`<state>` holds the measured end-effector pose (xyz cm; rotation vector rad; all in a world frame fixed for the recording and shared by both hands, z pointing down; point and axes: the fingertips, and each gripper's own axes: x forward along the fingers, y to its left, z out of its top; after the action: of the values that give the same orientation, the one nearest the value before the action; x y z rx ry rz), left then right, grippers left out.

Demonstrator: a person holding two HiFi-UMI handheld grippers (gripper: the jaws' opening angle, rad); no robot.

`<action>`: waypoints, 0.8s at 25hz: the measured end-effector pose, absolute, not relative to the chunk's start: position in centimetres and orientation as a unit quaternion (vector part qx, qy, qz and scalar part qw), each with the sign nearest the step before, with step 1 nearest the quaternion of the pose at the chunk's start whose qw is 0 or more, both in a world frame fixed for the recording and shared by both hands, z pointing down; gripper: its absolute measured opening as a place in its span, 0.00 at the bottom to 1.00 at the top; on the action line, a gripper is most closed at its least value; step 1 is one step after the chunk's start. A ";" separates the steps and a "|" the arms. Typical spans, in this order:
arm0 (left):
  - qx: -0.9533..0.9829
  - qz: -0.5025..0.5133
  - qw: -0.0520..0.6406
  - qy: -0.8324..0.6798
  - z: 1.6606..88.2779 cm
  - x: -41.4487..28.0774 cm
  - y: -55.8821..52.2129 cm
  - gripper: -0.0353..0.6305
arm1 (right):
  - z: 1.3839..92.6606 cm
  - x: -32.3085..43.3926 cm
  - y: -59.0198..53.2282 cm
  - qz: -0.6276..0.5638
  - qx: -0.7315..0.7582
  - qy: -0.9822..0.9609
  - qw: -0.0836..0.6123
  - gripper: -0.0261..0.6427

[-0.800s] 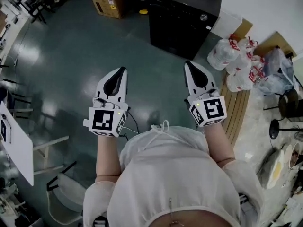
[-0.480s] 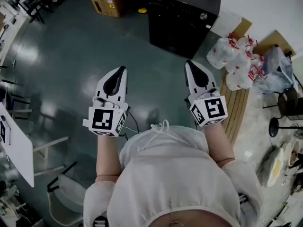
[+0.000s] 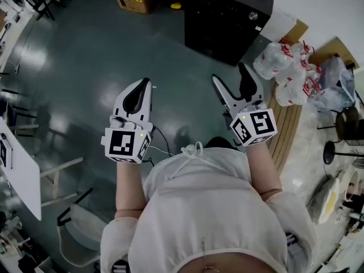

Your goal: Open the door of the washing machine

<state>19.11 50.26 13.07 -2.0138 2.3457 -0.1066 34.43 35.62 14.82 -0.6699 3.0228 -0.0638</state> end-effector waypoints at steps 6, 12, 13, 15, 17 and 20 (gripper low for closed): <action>-0.626 -0.036 0.000 0.779 14.8 15.8 50.9 0.09 | 15.5 30.8 35.1 0.004 -0.202 0.979 0.006 0.62; -0.607 -0.051 -0.010 0.793 16.4 11.7 49.4 0.09 | 17.5 25.5 32.6 -0.009 -0.175 0.984 -0.007 0.62; -0.603 -0.053 -0.011 0.796 16.5 10.8 48.9 0.09 | 17.8 24.3 31.9 -0.010 -0.167 0.986 -0.010 0.62; -0.594 -0.055 -0.011 0.803 16.8 8.5 47.5 0.09 | 18.5 21.7 30.4 -0.012 -0.152 0.988 -0.013 0.62; -0.585 -0.059 -0.015 0.809 17.3 6.1 45.6 0.09 | 19.2 18.9 28.4 -0.015 -0.141 0.990 -0.014 0.61; -0.580 -0.070 -0.030 0.811 18.5 2.2 42.3 0.09 | 20.1 14.4 24.6 -0.025 -0.135 0.990 -0.021 0.61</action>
<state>2.17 42.32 18.47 -1.8569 2.5991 -0.2231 14.37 24.61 20.11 -0.4304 3.1529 -0.0796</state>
